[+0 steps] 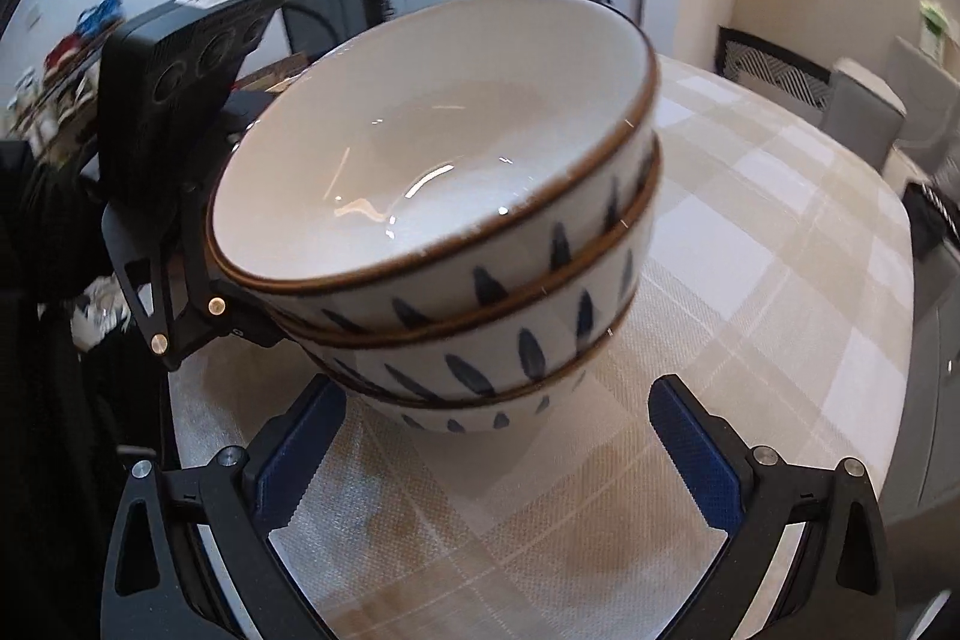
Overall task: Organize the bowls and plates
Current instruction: 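Close both grippers on opposite rims of the blue-patterned bowl stack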
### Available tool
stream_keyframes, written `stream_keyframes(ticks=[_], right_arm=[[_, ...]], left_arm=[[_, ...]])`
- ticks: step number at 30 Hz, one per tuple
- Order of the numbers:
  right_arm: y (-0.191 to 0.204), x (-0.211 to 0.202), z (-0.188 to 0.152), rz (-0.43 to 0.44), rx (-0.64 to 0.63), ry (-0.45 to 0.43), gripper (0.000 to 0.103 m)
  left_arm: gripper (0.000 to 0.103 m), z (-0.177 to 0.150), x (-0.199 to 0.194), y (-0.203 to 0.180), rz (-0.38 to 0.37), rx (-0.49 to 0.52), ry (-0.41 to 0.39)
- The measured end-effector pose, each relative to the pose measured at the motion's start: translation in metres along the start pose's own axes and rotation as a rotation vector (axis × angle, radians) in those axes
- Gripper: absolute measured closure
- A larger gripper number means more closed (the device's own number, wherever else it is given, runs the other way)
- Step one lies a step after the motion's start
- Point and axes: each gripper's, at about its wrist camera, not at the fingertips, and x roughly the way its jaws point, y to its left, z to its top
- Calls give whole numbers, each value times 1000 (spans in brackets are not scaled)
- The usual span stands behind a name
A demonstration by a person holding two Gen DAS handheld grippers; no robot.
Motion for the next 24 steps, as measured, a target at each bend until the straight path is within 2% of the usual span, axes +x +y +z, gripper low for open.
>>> stream_keyframes(ticks=[9, 21, 24], right_arm=[[-4, 12, 12, 112, -150, -28, 0], [-4, 14, 15, 181, -190, -39, 0], [-7, 13, 14, 192, -200, -35, 0]], left_arm=[[0, 6, 0, -7, -47, 71, -22], [0, 15, 7, -11, -100, 127, -21], [0, 16, 6, -15, -91, 158, -32]])
